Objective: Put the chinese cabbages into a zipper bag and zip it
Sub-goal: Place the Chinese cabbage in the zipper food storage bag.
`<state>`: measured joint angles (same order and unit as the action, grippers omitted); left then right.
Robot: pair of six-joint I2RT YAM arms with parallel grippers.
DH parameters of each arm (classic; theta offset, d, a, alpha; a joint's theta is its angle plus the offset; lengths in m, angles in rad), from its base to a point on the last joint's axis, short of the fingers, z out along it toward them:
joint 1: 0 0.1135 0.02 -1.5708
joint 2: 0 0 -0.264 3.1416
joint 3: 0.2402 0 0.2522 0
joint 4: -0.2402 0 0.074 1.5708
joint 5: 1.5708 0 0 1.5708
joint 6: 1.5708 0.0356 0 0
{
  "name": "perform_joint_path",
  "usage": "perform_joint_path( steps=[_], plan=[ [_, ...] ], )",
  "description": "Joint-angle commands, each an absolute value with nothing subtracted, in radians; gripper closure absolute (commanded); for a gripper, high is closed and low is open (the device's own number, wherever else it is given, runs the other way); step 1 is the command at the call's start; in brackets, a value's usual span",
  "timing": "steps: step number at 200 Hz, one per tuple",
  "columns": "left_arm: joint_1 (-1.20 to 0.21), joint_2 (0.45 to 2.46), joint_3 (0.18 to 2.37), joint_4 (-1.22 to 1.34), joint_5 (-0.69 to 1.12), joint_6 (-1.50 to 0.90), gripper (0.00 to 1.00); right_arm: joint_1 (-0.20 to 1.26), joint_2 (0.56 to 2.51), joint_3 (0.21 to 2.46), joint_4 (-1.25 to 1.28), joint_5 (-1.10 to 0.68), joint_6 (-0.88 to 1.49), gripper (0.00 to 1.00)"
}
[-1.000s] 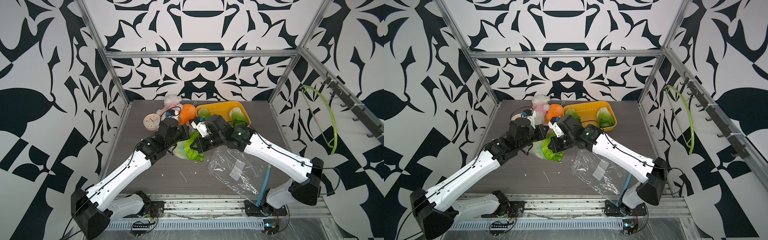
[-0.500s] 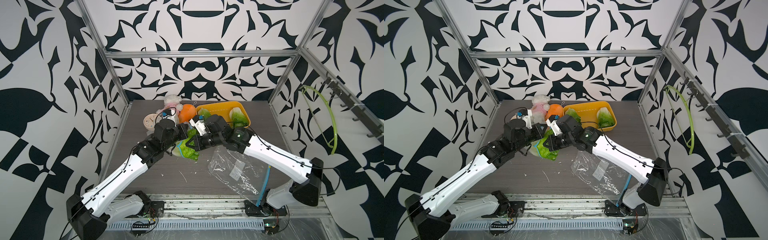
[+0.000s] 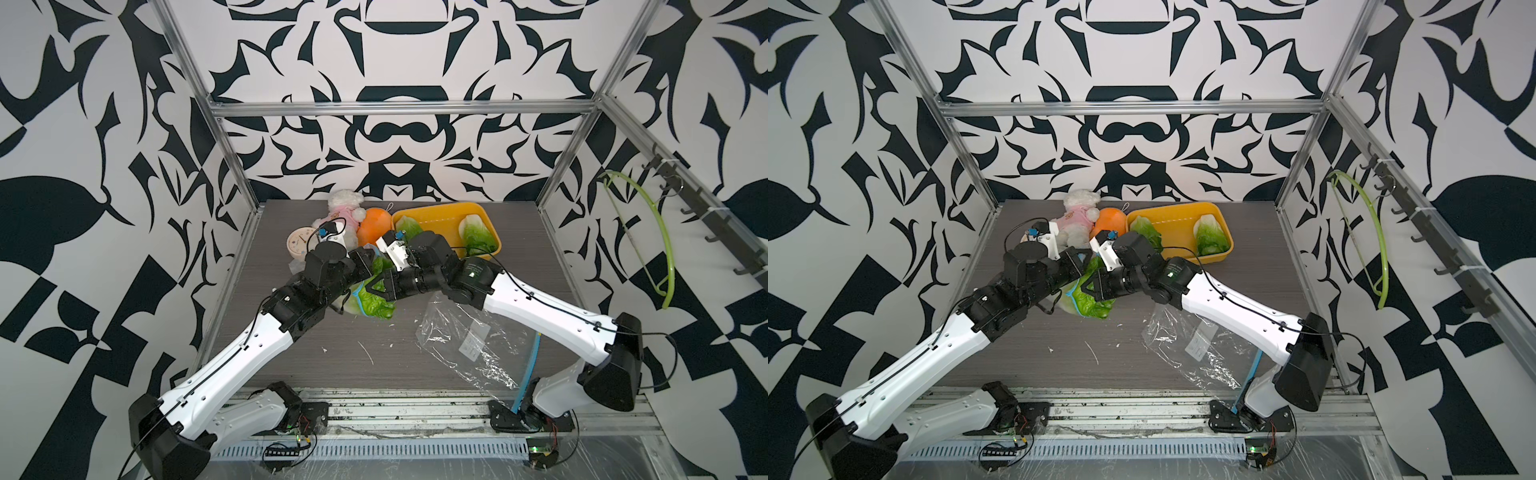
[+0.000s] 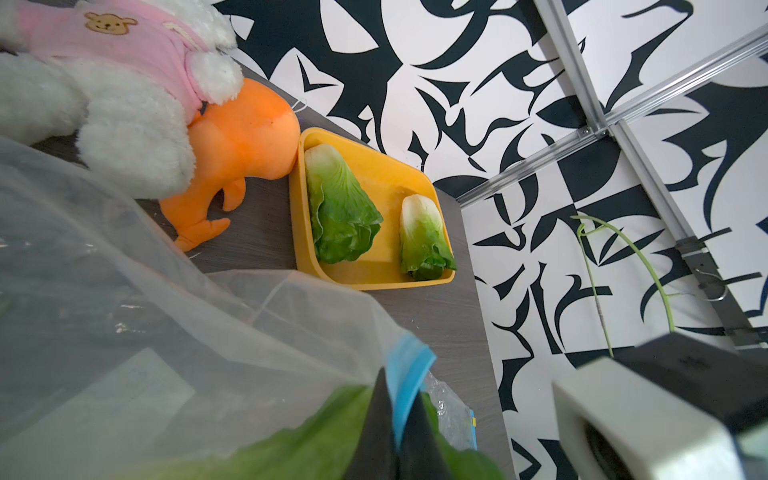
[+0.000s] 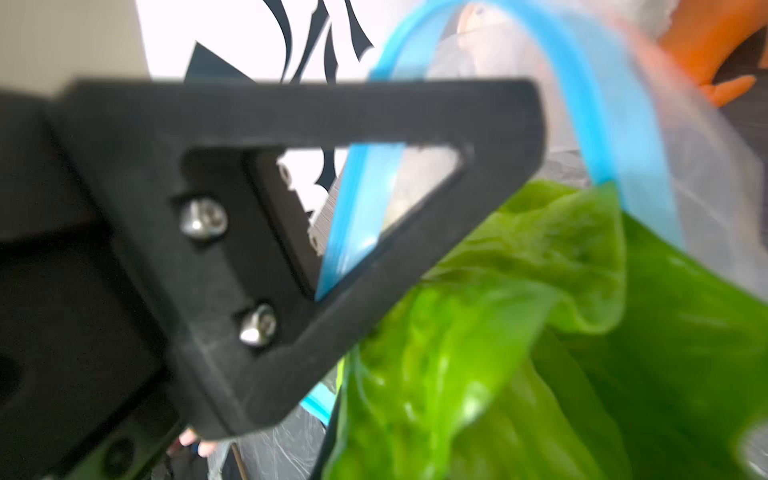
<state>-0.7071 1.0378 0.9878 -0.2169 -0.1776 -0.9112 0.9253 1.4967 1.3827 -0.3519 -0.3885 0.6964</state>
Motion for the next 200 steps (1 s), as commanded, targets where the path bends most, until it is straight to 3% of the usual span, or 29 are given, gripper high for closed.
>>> perform_joint_path(
  steps=[1,36,72,147,200],
  plan=[
    [-0.709,1.008,0.964,-0.191,-0.196,-0.965,1.0,0.927,1.451,1.366,-0.21,-0.375,0.748,0.94],
    [-0.709,0.991,0.931,-0.14,-0.189,-1.013,1.0,0.927,1.488,1.351,-0.16,-0.435,0.782,0.92],
    [-0.709,0.988,0.935,-0.142,-0.199,-1.015,1.0,0.928,1.476,1.352,-0.181,-0.463,0.756,0.76],
    [-0.709,0.974,0.936,-0.163,-0.263,-1.007,1.0,0.927,1.427,1.39,-0.316,-0.448,0.695,0.59],
    [-0.708,0.962,0.93,-0.163,-0.299,-1.017,1.0,0.927,1.359,1.436,-0.443,-0.383,0.646,0.55]
  ],
)
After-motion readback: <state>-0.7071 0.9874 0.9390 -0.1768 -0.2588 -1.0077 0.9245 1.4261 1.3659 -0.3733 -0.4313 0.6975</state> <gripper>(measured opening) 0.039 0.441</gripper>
